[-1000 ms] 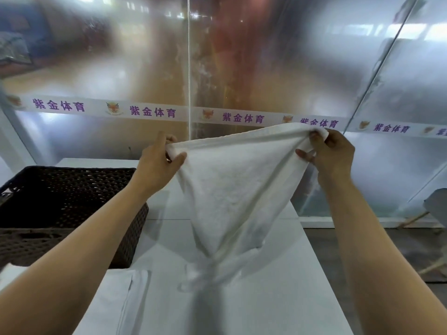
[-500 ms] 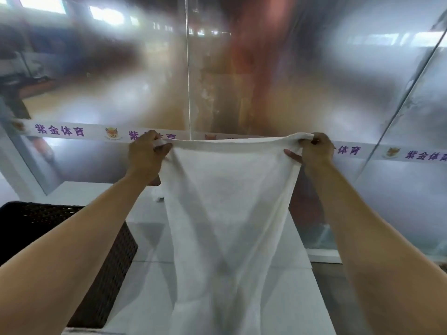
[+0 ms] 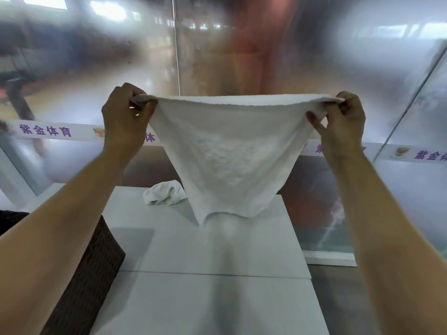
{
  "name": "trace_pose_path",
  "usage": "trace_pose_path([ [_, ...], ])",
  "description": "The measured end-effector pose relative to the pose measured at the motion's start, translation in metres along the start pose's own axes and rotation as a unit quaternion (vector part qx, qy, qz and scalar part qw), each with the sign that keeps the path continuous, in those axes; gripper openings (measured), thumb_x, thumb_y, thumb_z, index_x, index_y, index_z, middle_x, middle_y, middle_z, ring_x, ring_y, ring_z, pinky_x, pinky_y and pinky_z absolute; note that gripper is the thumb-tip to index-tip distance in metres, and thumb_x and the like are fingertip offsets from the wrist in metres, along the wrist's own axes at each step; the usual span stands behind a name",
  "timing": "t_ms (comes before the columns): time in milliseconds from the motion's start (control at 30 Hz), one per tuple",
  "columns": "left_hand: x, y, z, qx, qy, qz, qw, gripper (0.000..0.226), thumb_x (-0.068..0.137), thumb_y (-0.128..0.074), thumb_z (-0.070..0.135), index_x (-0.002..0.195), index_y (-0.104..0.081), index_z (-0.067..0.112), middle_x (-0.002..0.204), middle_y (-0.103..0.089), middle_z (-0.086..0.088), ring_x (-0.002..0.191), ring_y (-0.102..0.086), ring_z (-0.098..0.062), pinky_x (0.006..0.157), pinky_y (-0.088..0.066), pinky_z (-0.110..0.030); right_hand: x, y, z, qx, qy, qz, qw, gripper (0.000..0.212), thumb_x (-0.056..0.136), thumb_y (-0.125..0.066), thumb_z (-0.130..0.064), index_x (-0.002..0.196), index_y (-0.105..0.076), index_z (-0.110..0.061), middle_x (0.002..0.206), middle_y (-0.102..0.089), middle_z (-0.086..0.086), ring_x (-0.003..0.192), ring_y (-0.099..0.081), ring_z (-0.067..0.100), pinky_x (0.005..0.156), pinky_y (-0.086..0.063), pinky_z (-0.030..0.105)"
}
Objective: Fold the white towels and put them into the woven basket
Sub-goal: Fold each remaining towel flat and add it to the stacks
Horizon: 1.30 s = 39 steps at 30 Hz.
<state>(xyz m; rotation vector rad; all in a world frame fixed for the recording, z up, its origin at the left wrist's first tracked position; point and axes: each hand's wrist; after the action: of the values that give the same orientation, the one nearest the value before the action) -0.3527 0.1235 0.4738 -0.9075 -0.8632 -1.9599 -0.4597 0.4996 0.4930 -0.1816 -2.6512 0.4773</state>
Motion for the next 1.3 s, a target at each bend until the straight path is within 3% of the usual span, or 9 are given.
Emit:
trace_pose_path([
  [133, -0.035, 0.026, 0.009, -0.007, -0.009, -0.033, 0.999, 0.03, 0.093, -0.067, 0.019, 0.087, -0.048, 0.042, 0.097, -0.059, -0.005, 0.08, -0.058, -0.004, 0.071, -0.051, -0.014, -0.043, 0.024, -0.003, 0.0, -0.011, 0.018, 1.0, 0.021, 0.092, -0.055, 0.007, 0.101, -0.053, -0.011, 0.092, -0.059, -0.002, 0.086, -0.058, 0.009, 0.091, -0.06, 0.041],
  [233, -0.086, 0.052, 0.009, 0.02, 0.02, -0.071, 0.997, 0.014, 0.093, -0.07, 0.019, 0.095, -0.06, 0.028, 0.1, -0.063, -0.006, 0.085, -0.063, -0.015, 0.079, -0.055, -0.024, -0.093, 0.05, 0.011, -0.011, -0.035, 0.03, 0.999, 0.02, 0.095, -0.054, 0.007, 0.098, -0.054, -0.013, 0.094, -0.06, 0.0, 0.086, -0.062, 0.009, 0.089, -0.06, 0.037],
  [333, -0.151, 0.085, 0.014, 0.012, 0.054, -0.123, 0.991, 0.015, 0.092, -0.071, 0.016, 0.093, -0.06, 0.026, 0.091, -0.06, 0.008, 0.083, -0.062, 0.002, 0.078, -0.046, -0.005, -0.154, 0.079, 0.032, -0.032, -0.059, 0.029, 0.997, 0.013, 0.097, -0.053, 0.004, 0.096, -0.055, -0.009, 0.088, -0.059, 0.004, 0.079, -0.061, 0.011, 0.08, -0.059, 0.031],
  [433, -0.216, 0.119, 0.009, 0.023, 0.099, -0.169, 0.98, 0.017, 0.09, -0.073, 0.018, 0.09, -0.06, 0.031, 0.091, -0.062, 0.006, 0.084, -0.065, -0.011, 0.078, -0.052, -0.023, -0.223, 0.107, 0.056, -0.065, -0.106, 0.055, 0.991, 0.01, 0.097, -0.054, 0.003, 0.104, -0.06, -0.001, 0.082, -0.058, 0.005, 0.072, -0.061, 0.009, 0.067, -0.053, 0.021],
  [700, -0.343, 0.217, -0.001, 0.046, 0.191, -0.317, 0.928, 0.018, 0.085, -0.079, 0.019, 0.079, -0.067, 0.031, 0.072, -0.063, 0.008, 0.069, -0.06, -0.009, 0.059, -0.042, -0.012, -0.396, 0.174, 0.088, -0.129, -0.298, 0.047, 0.945, 0.019, 0.101, -0.061, -0.017, 0.1, -0.074, -0.004, 0.108, -0.074, 0.013, 0.104, -0.069, 0.027, 0.085, -0.059, 0.034],
  [800, -0.376, 0.254, -0.012, 0.07, 0.2, -0.375, 0.902, 0.024, 0.078, -0.085, 0.021, 0.073, -0.068, 0.036, 0.067, -0.066, 0.015, 0.062, -0.062, -0.008, 0.061, -0.049, -0.028, -0.445, 0.193, 0.084, -0.176, -0.306, 0.04, 0.935, 0.02, 0.102, -0.061, -0.022, 0.093, -0.078, -0.015, 0.107, -0.075, 0.008, 0.104, -0.068, 0.027, 0.084, -0.057, 0.04],
  [933, -0.416, 0.295, -0.001, 0.009, 0.266, -0.372, 0.889, 0.02, 0.073, -0.089, 0.018, 0.069, -0.072, 0.028, 0.08, -0.07, 0.02, 0.081, -0.065, -0.002, 0.065, -0.045, -0.01, -0.496, 0.212, 0.076, -0.219, -0.299, 0.051, 0.927, 0.018, 0.099, -0.066, -0.024, 0.088, -0.08, -0.019, 0.102, -0.076, 0.008, 0.098, -0.066, 0.025, 0.093, -0.052, 0.048],
  [1067, -0.445, 0.319, 0.001, -0.085, 0.363, -0.403, 0.836, 0.022, 0.074, -0.084, 0.042, 0.08, -0.074, 0.023, 0.075, -0.072, 0.001, 0.071, -0.067, -0.012, 0.067, -0.05, -0.022, -0.53, 0.223, 0.074, -0.204, -0.314, 0.068, 0.925, 0.017, 0.099, -0.065, -0.023, 0.09, -0.078, -0.016, 0.098, -0.076, 0.005, 0.1, -0.066, 0.025, 0.101, -0.049, 0.051],
  [1300, -0.463, 0.317, -0.006, -0.129, 0.44, -0.401, 0.793, 0.021, 0.083, -0.079, 0.015, 0.102, -0.075, 0.024, 0.099, -0.075, 0.006, 0.093, -0.069, -0.008, 0.081, -0.055, -0.023, -0.533, 0.223, 0.08, -0.21, -0.317, 0.112, 0.918, 0.015, 0.097, -0.066, -0.03, 0.089, -0.076, -0.022, 0.093, -0.073, -0.006, 0.097, -0.062, 0.018, 0.093, -0.048, 0.042],
])
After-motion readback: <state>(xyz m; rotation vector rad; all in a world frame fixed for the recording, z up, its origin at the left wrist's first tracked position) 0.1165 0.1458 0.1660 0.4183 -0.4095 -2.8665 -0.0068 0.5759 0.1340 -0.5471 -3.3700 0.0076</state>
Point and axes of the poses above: each hand's wrist, its own x-axis towards the middle knuckle, its own y-axis out of the back of the hand, z = x × y
